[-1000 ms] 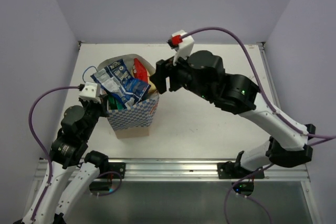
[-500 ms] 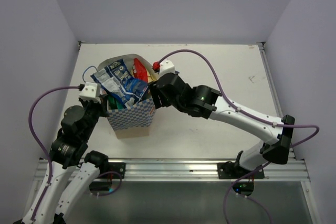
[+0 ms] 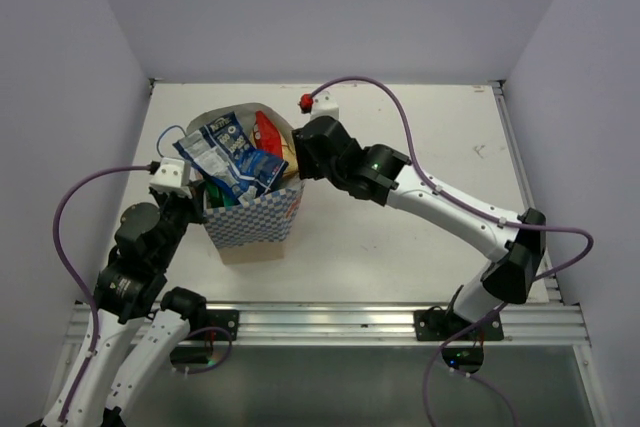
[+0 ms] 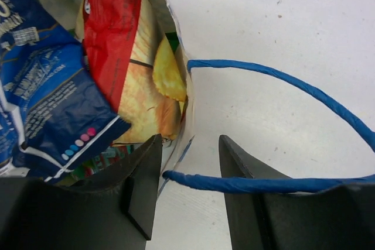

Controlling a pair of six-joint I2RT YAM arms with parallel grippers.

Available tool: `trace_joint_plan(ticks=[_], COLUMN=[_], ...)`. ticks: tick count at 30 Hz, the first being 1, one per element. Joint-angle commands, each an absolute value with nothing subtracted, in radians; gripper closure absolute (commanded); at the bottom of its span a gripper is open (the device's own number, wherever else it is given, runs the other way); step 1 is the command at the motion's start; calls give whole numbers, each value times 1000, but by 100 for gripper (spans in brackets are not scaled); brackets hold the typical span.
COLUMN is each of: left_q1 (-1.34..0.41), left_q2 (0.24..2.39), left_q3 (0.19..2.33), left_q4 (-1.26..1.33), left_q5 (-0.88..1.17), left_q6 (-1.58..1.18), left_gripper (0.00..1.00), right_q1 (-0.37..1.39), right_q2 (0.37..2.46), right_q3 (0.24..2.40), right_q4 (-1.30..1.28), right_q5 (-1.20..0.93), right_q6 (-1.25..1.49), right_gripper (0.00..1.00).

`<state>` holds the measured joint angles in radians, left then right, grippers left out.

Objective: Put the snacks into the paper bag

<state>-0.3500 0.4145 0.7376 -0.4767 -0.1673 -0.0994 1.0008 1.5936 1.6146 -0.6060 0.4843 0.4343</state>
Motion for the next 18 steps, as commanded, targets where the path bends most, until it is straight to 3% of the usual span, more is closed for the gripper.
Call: trace_joint_plan(ticks=[1,5,6,18], left_q1=[-356,-356,-356,-356], left_q2=[410,428,440,511], left_q3=[742,750,755,831], left_q4=[-413,-405,-403,-315], left_q5=[-138,-129,-124,-48], left_q6=[-86,-92,-95,-164], left_gripper=[100,100,100,100], right_q1=[976,973,973,976], right_q2=[1605,1603,1601,1488], right_q3=[1603,1592,1591,1634], right_q4=[-560,-542,-540,-621], right_q5=[456,454,451,482], right_q6=[471,469,468,434], right_gripper=[53,97,100,100])
